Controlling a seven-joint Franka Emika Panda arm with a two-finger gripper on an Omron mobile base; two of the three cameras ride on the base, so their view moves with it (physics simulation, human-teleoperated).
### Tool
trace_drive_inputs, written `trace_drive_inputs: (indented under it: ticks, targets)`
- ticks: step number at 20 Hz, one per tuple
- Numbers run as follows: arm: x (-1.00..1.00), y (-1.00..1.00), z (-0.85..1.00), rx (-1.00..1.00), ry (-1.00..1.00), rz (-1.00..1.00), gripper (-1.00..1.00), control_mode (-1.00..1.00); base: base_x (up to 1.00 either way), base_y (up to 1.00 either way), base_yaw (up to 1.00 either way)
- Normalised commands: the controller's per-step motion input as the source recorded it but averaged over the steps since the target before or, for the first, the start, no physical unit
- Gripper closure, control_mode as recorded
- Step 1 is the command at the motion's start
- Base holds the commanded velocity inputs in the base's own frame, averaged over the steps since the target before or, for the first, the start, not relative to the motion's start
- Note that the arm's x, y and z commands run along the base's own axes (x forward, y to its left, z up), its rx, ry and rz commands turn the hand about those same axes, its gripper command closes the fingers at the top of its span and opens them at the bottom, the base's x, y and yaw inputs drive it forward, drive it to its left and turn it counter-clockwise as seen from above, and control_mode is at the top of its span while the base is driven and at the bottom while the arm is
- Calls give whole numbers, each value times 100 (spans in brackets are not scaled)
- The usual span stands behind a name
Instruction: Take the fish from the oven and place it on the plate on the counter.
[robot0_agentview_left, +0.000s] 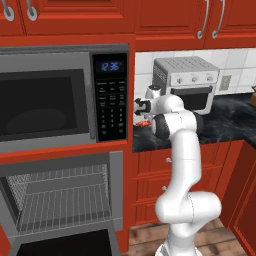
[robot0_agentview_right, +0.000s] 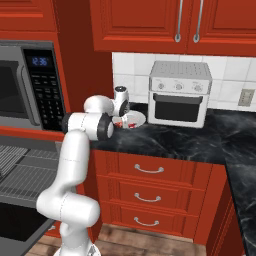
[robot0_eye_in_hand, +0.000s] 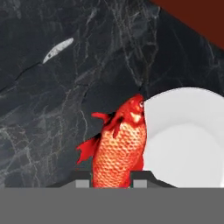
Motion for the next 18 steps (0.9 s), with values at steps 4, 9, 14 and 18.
trace_drive_inputs:
  ticks: [4, 9, 14, 18]
  targets:
    - [17, 0, 18, 0, 0, 0, 100, -100, 0, 0, 0]
    - [26, 0, 0, 0, 0, 0, 100, -100, 0, 0, 0]
    - [-1, 0, 10, 0, 0, 0, 100, -100, 0, 0, 0]
    - [-33, 0, 30, 0, -4, 0, 100, -100, 0, 0, 0]
